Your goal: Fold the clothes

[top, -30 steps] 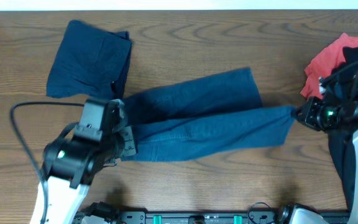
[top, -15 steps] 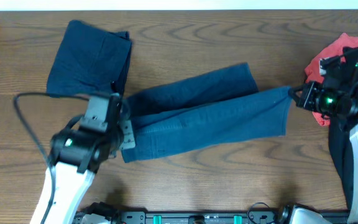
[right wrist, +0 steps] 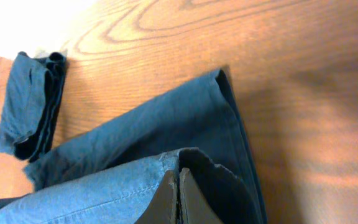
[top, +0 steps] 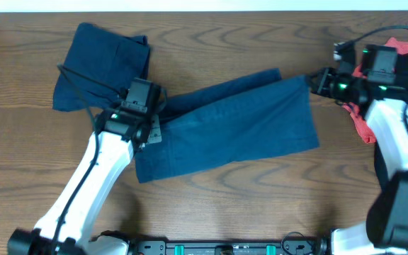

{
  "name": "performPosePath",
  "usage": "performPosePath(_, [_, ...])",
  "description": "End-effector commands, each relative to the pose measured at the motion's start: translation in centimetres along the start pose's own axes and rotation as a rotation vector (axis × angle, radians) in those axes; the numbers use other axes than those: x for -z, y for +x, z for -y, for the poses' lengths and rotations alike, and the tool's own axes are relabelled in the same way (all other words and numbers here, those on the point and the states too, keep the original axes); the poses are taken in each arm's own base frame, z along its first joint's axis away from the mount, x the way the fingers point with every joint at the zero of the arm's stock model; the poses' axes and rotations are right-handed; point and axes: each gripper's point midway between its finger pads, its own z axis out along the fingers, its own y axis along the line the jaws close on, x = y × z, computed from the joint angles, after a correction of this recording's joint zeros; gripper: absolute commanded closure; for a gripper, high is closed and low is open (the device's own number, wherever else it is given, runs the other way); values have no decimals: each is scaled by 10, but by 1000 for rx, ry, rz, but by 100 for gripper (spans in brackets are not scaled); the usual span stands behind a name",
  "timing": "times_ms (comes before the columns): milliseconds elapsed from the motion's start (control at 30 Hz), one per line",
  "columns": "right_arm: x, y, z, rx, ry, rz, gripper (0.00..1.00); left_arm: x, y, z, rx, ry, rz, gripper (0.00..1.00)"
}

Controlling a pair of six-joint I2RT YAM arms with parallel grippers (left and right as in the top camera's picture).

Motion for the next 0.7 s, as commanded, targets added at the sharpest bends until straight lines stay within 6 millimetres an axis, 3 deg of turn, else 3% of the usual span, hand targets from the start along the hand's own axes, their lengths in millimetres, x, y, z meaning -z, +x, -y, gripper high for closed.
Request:
performPosePath(0, [-25, 1, 2, 3, 8, -6, 99, -8, -20, -21, -3, -146, 63, 94])
performPosePath(200, [-52, 1, 9, -37, -3, 1, 99, -23, -35, -25, 30, -216, 113, 94])
performPosePath(533, [-52, -2, 14, -33, 23, 16, 99, -20, -50, -51, 144, -300, 181, 94])
performPosePath(600, [-52, -2, 15, -29, 36, 20, 93, -21, -54, -53, 158, -300, 191, 83])
performPosePath(667, [-52, -3, 17, -15, 46, 22, 79, -21, -57, -57, 175, -299, 200, 57])
